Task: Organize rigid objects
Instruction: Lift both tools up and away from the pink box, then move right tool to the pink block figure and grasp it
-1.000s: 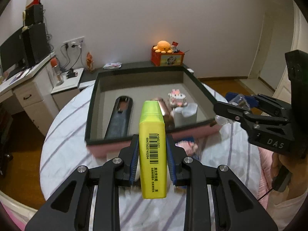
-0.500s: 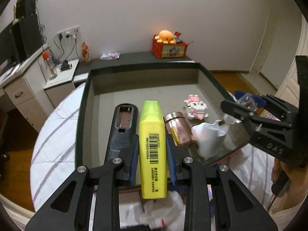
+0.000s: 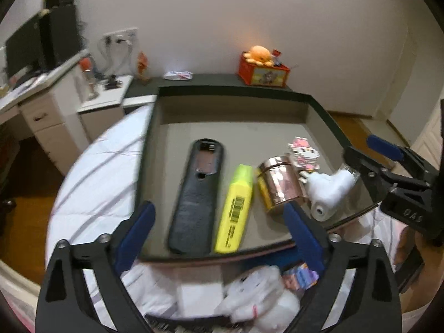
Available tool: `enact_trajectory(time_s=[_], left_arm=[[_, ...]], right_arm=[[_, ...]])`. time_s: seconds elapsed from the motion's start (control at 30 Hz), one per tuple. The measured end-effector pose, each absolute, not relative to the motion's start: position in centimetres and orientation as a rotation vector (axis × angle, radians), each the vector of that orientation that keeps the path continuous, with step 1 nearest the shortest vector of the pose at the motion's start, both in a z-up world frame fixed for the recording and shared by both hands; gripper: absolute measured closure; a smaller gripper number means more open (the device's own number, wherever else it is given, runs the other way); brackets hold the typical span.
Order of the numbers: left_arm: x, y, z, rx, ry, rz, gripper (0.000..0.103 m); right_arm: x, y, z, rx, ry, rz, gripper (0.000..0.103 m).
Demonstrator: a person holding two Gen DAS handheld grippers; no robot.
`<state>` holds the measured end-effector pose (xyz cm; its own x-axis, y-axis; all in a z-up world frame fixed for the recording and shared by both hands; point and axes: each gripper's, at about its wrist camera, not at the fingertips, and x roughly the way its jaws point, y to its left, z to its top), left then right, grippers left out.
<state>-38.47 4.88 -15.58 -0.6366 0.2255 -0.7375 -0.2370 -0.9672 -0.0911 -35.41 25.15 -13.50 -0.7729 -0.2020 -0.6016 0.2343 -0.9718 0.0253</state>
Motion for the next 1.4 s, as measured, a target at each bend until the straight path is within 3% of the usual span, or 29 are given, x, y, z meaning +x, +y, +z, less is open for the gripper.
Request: enact_trajectory(time_s=[0.23, 0.3, 0.73, 1.4], left_arm=[[-33.9, 2.2, -13.9, -1.128, 0.016, 2.72, 0.001], [-32.4, 1.3, -13.3, -1.1, -0.007, 2.743, 0.001], [-23.8, -0.5, -13.3, -1.056, 0.013, 2.786, 0.0], [-22.5, 0.8, -15.9, -1.117, 0.118, 2.723, 0.0]], right_arm=[[-31.9, 25.4, -11.3, 0.853, 0.08, -2.777, 0.014], [-30.5, 25.7, -10.5, 0.823, 0.075, -2.797, 0.0], [-22.7, 26.2, -9.3, 0.758, 0.009, -2.837, 0.0], [-23.3, 20.8, -15.2, 0.999, 0.03, -2.744, 0.0]])
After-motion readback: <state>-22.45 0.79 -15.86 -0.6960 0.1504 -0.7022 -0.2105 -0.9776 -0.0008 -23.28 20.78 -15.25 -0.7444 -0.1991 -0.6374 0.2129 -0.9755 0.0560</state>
